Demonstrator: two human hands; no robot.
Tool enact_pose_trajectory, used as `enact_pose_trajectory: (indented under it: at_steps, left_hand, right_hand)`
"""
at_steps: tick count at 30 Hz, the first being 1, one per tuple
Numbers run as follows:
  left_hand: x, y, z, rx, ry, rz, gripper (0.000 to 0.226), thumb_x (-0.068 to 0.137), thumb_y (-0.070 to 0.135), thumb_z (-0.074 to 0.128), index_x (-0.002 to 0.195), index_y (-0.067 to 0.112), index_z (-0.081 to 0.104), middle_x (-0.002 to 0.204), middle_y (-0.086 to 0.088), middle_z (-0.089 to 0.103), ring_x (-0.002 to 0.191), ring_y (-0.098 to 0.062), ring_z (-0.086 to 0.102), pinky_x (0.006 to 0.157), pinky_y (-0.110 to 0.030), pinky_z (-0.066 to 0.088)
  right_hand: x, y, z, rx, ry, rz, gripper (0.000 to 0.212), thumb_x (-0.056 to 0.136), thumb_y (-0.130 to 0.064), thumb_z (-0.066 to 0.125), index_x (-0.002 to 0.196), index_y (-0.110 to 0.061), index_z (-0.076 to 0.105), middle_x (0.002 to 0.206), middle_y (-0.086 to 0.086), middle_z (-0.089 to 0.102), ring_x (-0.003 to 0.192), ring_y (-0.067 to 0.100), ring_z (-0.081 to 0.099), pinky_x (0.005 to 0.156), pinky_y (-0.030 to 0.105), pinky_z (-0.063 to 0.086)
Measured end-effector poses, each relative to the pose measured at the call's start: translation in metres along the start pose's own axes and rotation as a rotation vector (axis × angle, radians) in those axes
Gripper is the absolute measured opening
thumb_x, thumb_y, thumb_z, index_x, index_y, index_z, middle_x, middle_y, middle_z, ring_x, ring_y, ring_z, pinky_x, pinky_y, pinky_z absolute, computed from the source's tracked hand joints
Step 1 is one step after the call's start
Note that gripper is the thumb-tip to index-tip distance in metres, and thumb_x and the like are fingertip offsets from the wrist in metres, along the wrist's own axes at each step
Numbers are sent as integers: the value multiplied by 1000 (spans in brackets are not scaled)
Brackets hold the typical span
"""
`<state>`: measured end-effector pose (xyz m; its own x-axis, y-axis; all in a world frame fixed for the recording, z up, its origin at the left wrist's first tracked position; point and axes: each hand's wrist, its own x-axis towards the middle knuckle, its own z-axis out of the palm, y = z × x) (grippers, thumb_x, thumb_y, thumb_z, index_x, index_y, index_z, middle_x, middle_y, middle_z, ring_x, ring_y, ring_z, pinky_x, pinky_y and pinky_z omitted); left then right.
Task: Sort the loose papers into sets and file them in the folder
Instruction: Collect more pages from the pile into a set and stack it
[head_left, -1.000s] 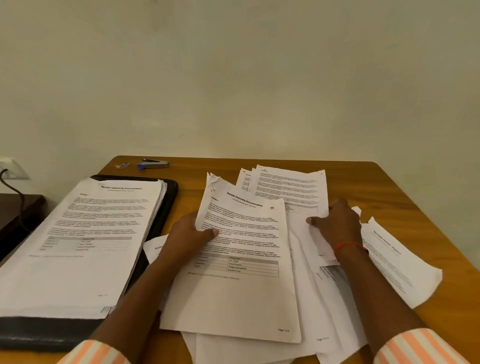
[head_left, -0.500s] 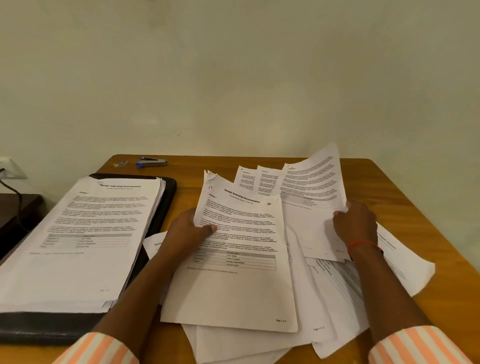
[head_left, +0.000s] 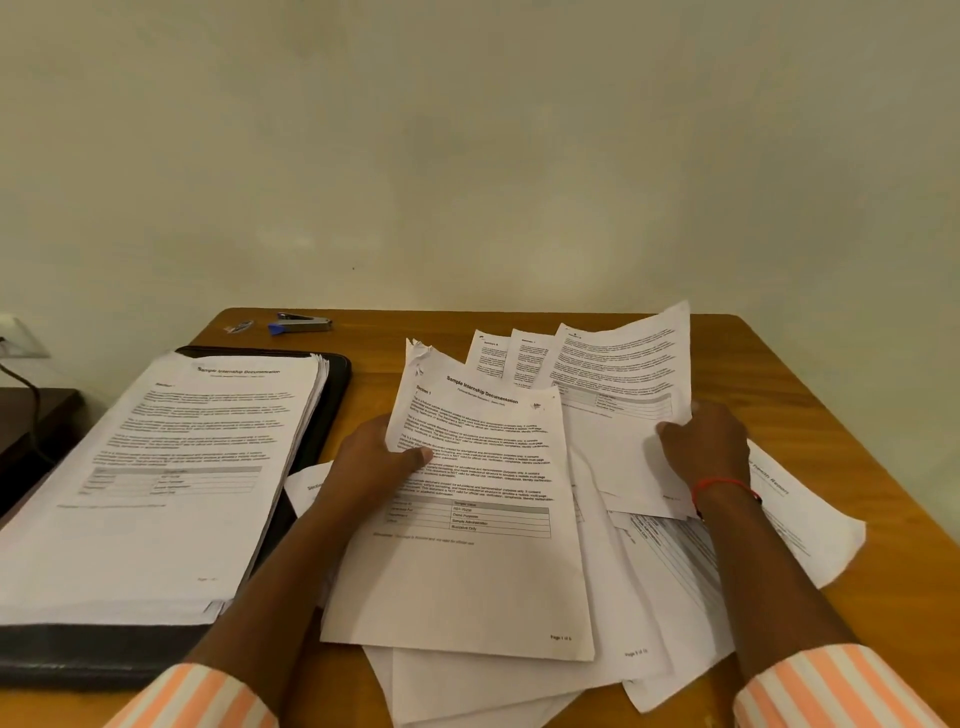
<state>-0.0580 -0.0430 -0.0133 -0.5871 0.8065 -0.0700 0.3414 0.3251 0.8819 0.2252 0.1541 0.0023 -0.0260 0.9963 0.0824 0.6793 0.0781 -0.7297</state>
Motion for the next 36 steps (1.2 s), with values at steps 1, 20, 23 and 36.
enact_pose_trajectory:
  at_steps: [1,20,23,36]
  left_hand:
    - [0,-1,0,-7,-1,-1,31,91,28,74,117,25,58,119,2,67,100,-22,67,82,-36,56]
    - [-16,14,-3,-378,35,153,40,83,38,79,117,35,60,102,17,75,93,-7,74,66,-22,59]
    - [-16,16,0,-468,82,109,22,97,39,61,115,26,64,104,7,77,95,-17,75,76,-33,61]
    - [-6,10,2,-469,377,130,12,97,23,65,97,13,71,97,4,75,92,-11,70,89,-34,56]
  right_hand:
    - [0,1,0,0,2,2,23,93,-12,65,114,-2,69,126,16,68,109,40,65,77,32,45]
    - [-56,-50,31,532,-409,-228,52,77,-55,80,119,-29,65,116,-8,72,109,14,67,95,43,54]
    - [-54,-43,38,674,-466,-230,34,84,-23,77,117,-29,69,118,-4,73,113,21,68,100,52,51]
    - [-49,-37,32,886,-480,-29,33,97,1,58,127,-10,65,122,6,72,112,27,69,101,54,51]
